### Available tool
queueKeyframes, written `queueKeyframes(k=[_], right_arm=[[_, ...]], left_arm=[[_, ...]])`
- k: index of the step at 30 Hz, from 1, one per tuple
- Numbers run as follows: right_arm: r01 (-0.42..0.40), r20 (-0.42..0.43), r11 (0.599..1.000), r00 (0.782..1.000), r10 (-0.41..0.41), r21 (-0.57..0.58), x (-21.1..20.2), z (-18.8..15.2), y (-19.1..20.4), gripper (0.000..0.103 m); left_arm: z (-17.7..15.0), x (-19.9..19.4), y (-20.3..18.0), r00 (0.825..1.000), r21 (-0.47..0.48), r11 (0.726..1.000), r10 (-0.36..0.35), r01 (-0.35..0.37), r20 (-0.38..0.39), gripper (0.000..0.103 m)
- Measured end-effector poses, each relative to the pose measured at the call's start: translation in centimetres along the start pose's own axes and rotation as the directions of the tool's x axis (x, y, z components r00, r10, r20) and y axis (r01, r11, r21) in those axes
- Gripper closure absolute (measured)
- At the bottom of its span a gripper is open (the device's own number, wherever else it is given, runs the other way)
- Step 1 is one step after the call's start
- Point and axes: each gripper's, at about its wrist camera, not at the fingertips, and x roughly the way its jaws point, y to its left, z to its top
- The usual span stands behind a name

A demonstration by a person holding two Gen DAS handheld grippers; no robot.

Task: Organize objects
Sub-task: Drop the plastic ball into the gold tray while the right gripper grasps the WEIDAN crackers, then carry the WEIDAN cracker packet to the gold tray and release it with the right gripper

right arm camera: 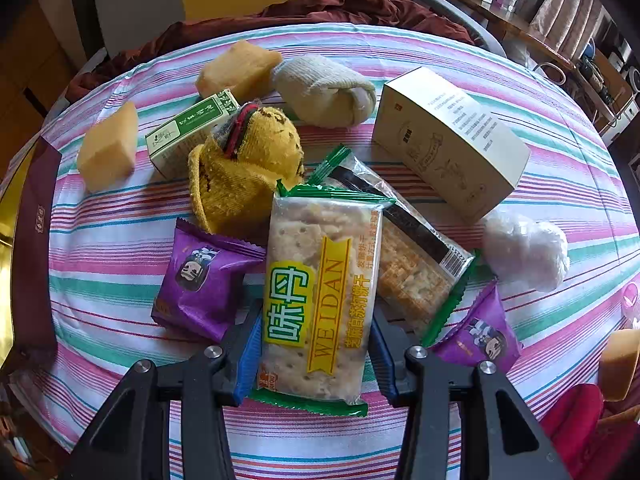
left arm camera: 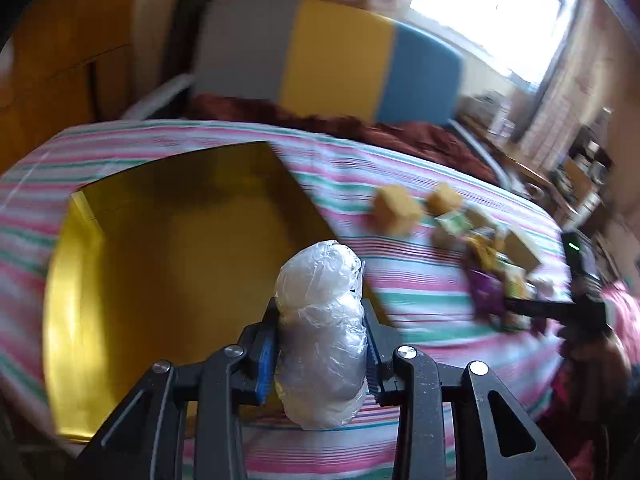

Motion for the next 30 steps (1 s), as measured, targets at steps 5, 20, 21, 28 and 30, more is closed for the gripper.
queueKeyframes(k=[5, 20, 21, 28, 30], right_arm=[[0.008, 0.003, 1.000, 1.000, -0.008, -0.009, -0.8, -1.3, 0.3, 0.055], [0.016, 0.006, 1.000, 1.000, -0.016, -0.025, -0.7, -1.2, 0.5, 0.055], [0.018, 0.006, 0.999, 1.000, -0.018, -0.026, -0.7, -1.2, 0.5, 0.055], [0.031, 0.005, 0.999, 1.000, -0.031, -0.036, -0.6, -1.0, 1.0, 0.055], [0.033, 0.007, 0.999, 0.999, -0.033, -0.038, -0.6, -1.0, 1.0, 0.055]], left_arm=[[-1.8, 0.4, 6.8, 0.970, -0.077, 0.969, 0.231, -0.237, -0.072, 0.066], [-4.7, -0.1, 9.5, 0.918, -0.073, 0.915, 0.395, -0.396, -0.034, 0.040], [-4.7, -0.5, 9.6, 0.916, -0.071, 0.913, 0.401, -0.401, -0.018, 0.039], [-4.6, -3.8, 9.6, 0.907, -0.106, 0.907, 0.415, -0.407, 0.076, 0.033], [-4.4, -4.8, 9.5, 0.906, -0.115, 0.910, 0.410, -0.398, 0.103, 0.031]])
